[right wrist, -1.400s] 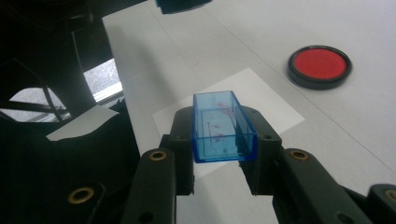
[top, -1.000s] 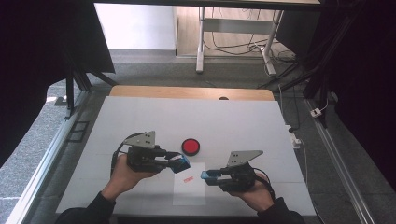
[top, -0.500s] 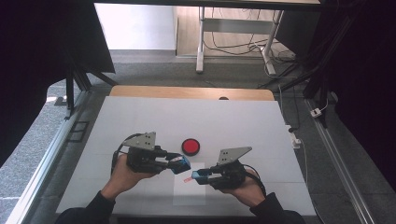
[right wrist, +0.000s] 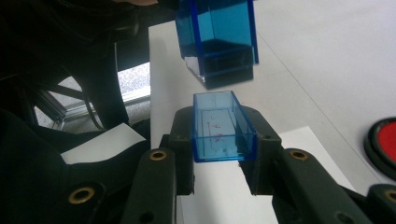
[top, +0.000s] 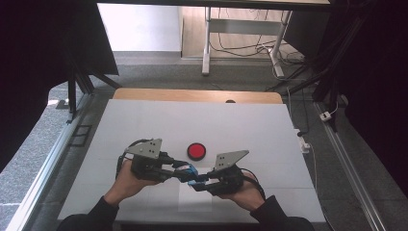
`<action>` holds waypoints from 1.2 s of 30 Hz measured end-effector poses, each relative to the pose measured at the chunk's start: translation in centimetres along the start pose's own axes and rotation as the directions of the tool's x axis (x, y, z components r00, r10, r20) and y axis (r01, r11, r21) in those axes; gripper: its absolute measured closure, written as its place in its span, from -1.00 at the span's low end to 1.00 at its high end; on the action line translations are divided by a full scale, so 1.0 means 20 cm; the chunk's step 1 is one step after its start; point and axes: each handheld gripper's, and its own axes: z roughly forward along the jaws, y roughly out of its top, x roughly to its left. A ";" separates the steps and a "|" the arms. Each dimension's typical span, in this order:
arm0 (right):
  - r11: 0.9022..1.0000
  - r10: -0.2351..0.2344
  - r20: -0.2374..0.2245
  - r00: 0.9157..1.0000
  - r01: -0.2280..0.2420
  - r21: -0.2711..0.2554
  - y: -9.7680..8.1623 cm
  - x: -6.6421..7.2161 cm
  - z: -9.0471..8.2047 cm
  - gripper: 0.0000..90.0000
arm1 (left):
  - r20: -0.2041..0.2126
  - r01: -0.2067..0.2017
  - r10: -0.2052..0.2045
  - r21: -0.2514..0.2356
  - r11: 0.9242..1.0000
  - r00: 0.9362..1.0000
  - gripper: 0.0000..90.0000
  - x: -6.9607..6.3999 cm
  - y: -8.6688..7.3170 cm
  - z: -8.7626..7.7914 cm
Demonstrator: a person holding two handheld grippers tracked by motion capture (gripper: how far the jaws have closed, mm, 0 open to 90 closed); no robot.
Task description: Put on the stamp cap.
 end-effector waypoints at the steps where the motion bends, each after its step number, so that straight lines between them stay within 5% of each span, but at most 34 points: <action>1: 1.000 -0.001 0.001 1.000 0.001 -0.002 0.00 0.00 0.01 0.51 | 0.003 -0.006 0.006 -0.001 1.000 1.000 0.57 0.00 0.00 0.00; 22: 1.000 -0.026 -0.059 0.998 0.026 -0.012 0.04 0.02 0.04 0.52 | 0.051 -0.067 0.067 -0.005 0.998 0.996 0.57 0.00 -0.01 0.01; 31: 0.999 -0.033 -0.070 0.997 0.032 -0.023 0.04 0.02 0.04 0.52 | 0.079 -0.073 0.073 -0.001 0.997 0.994 0.57 0.00 -0.02 0.02; 36: 0.998 -0.056 -0.070 0.996 0.055 -0.022 0.05 0.04 0.03 0.52 | 0.115 -0.041 0.045 -0.033 0.999 0.992 0.57 0.01 -0.03 0.02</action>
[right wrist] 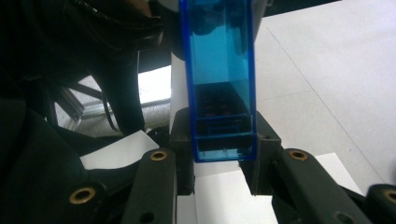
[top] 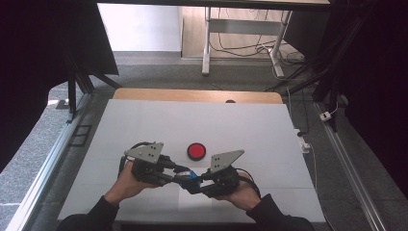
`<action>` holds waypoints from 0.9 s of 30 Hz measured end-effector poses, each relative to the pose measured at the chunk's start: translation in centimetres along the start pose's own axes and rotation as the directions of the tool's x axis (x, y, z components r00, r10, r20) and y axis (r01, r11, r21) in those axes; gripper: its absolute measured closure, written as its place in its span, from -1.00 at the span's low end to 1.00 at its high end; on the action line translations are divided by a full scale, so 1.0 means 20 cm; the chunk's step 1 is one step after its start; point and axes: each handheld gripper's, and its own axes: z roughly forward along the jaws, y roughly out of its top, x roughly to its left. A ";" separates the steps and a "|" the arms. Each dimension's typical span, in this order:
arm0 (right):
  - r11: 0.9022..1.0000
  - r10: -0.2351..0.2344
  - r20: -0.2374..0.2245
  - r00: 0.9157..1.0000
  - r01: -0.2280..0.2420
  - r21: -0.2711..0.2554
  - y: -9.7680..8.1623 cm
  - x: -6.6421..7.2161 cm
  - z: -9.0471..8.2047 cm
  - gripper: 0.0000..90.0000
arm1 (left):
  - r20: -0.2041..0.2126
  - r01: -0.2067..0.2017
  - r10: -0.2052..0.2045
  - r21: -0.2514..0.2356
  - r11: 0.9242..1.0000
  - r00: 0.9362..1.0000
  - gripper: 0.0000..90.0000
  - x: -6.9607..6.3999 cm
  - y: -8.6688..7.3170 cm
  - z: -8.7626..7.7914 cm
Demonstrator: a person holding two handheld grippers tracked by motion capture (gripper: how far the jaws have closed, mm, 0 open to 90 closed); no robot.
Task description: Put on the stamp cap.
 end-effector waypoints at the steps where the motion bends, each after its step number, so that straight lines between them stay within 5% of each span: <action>1: 1.000 -0.007 0.001 1.000 0.007 -0.001 0.00 0.00 0.00 0.52 | 0.003 0.004 -0.004 -0.005 1.000 1.000 0.57 0.00 0.00 0.00; 14: 1.000 -0.023 -0.015 1.000 0.023 -0.018 0.01 0.01 -0.02 0.53 | 0.027 0.043 -0.041 -0.064 0.997 0.999 0.57 0.01 -0.03 0.01; 27: 1.000 0.011 0.032 0.999 -0.011 -0.007 -0.02 -0.01 0.00 0.37 | -0.024 0.048 -0.048 0.001 0.999 0.999 0.56 0.01 -0.02 0.04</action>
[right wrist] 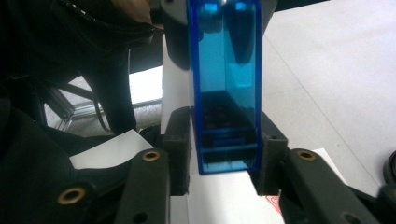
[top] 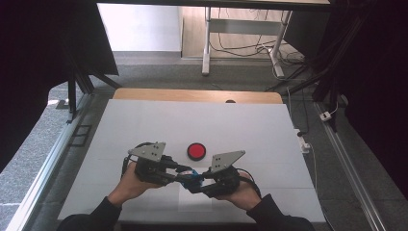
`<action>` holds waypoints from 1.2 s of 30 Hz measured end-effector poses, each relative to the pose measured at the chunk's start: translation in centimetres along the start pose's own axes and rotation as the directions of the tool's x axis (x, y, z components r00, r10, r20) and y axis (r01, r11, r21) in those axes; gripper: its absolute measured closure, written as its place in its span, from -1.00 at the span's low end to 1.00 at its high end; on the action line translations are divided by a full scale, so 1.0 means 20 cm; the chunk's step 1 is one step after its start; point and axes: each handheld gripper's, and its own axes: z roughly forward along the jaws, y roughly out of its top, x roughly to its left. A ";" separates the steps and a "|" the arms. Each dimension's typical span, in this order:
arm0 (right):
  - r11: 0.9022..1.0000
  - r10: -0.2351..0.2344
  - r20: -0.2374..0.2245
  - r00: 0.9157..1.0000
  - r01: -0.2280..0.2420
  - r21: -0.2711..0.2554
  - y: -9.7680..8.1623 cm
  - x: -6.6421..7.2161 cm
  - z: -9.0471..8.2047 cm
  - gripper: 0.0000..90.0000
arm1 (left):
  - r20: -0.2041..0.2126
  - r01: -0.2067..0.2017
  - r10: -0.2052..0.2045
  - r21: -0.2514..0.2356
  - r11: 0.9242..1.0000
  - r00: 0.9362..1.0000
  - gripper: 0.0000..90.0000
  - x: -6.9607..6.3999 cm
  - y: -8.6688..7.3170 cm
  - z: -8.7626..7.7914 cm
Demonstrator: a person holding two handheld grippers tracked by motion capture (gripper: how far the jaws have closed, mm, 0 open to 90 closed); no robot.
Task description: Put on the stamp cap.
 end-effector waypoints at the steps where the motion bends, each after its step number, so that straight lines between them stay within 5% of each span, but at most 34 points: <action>1: 1.000 0.001 0.003 1.000 -0.001 -0.005 0.00 0.00 0.00 0.36 | -0.003 -0.002 0.002 0.001 1.000 1.000 0.56 0.00 0.00 0.00; 23: 0.999 0.039 0.074 0.997 -0.037 -0.020 -0.01 -0.01 -0.05 0.06 | -0.061 0.008 -0.008 -0.015 1.000 0.998 0.56 -0.01 0.03 -0.07; 36: 0.999 0.050 0.165 0.985 -0.051 0.006 -0.02 -0.01 -0.09 -0.17 | -0.112 0.027 -0.028 -0.007 1.000 0.993 0.56 -0.01 0.03 -0.12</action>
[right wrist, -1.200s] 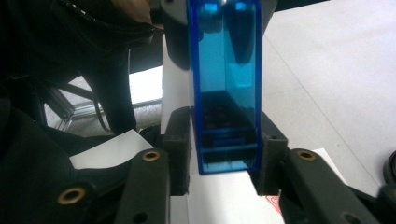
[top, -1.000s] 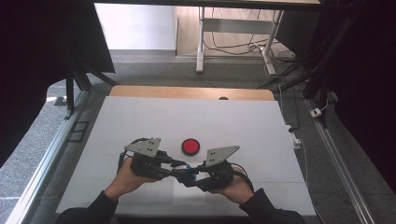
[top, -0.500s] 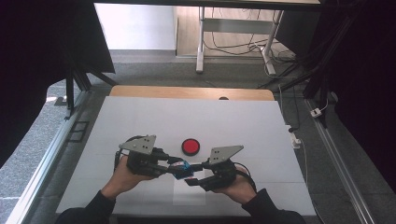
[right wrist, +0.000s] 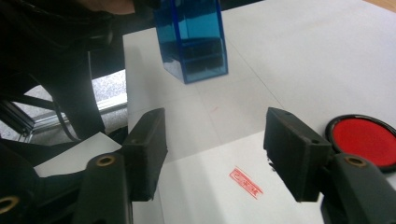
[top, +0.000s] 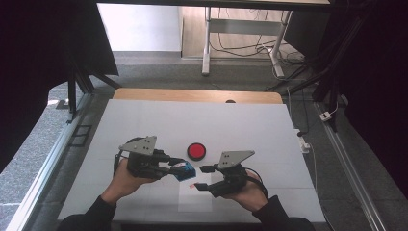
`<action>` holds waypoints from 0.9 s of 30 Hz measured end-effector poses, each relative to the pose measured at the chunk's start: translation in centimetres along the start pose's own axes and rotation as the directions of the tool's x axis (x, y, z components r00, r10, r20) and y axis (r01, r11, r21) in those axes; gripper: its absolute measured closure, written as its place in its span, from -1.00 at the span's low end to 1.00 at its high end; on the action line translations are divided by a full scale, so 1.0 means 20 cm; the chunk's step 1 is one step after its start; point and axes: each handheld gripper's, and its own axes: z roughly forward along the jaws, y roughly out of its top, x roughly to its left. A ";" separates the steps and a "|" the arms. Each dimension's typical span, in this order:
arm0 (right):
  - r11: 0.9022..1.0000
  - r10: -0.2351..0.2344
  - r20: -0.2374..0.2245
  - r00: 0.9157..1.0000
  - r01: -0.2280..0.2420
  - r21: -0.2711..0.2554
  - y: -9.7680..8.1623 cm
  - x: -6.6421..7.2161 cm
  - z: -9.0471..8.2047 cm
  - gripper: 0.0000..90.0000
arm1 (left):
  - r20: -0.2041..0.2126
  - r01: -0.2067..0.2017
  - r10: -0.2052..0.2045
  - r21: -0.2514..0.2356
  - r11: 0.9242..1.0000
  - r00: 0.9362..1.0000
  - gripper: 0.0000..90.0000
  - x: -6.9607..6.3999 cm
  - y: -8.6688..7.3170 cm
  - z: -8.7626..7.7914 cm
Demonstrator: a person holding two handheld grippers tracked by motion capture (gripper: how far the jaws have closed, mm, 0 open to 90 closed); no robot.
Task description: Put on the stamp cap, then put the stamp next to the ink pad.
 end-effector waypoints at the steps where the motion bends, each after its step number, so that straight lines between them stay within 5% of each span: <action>1: 1.000 0.005 0.007 1.000 -0.005 -0.002 0.00 0.00 0.00 -0.19 | -0.006 -0.001 0.001 0.003 1.000 1.000 0.56 0.00 0.00 0.00; 19: 0.999 0.039 0.100 0.994 -0.040 0.011 -0.02 0.01 -0.03 -0.51 | -0.103 0.006 0.000 0.064 0.998 0.995 0.56 0.00 0.00 -0.02; 27: 0.999 0.051 0.133 0.990 -0.053 0.012 -0.03 0.02 -0.06 -0.60 | -0.196 0.025 0.002 0.135 0.991 0.981 0.56 0.02 -0.01 -0.03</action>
